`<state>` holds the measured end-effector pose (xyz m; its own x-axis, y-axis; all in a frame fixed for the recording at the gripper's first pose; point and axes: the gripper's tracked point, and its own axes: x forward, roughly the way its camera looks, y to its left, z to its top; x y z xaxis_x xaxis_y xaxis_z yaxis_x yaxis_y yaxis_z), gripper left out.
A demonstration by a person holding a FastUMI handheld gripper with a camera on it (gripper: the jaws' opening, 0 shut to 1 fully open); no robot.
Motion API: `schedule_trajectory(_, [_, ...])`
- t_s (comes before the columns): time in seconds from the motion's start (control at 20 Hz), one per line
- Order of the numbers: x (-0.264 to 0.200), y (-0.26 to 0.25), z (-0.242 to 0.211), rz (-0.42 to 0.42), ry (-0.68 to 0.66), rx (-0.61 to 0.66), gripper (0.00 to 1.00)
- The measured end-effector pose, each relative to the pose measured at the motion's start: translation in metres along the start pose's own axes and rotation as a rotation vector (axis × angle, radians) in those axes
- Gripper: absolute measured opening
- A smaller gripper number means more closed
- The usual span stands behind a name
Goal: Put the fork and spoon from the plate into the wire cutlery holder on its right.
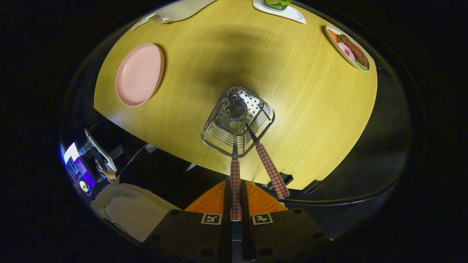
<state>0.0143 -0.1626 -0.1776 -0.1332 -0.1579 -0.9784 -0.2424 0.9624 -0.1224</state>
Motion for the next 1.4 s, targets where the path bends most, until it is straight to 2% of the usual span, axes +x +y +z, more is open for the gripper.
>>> schedule_trajectory(0.2, [-0.019,-0.002,0.024,0.009,-0.102,0.016,0.27])
schedule_trajectory(0.25, [-0.024,-0.002,0.027,0.009,-0.131,0.02,0.36])
schedule_trajectory(0.3, [-0.029,-0.004,0.03,0.003,-0.16,0.014,0.38])
schedule_trajectory(0.35, [-0.035,-0.005,0.032,-0.001,-0.182,0.004,0.45])
schedule_trajectory(0.5, [-0.045,0.003,0.033,0.014,-0.262,-0.005,0.48])
schedule_trajectory(0.65, [-0.057,0.012,0.03,0.031,-0.343,-0.007,0.72])
schedule_trajectory(0.8, [-0.071,0.018,0.024,0.062,-0.431,0.006,0.83])
schedule_trajectory(0.85, [-0.076,0.022,0.022,0.072,-0.463,0.014,0.97])
schedule_trajectory(0.9, [-0.082,0.023,0.023,0.077,-0.497,0.02,1.0])
schedule_trajectory(1.4, [-0.174,0.047,0.019,0.054,-0.992,0.047,1.0])
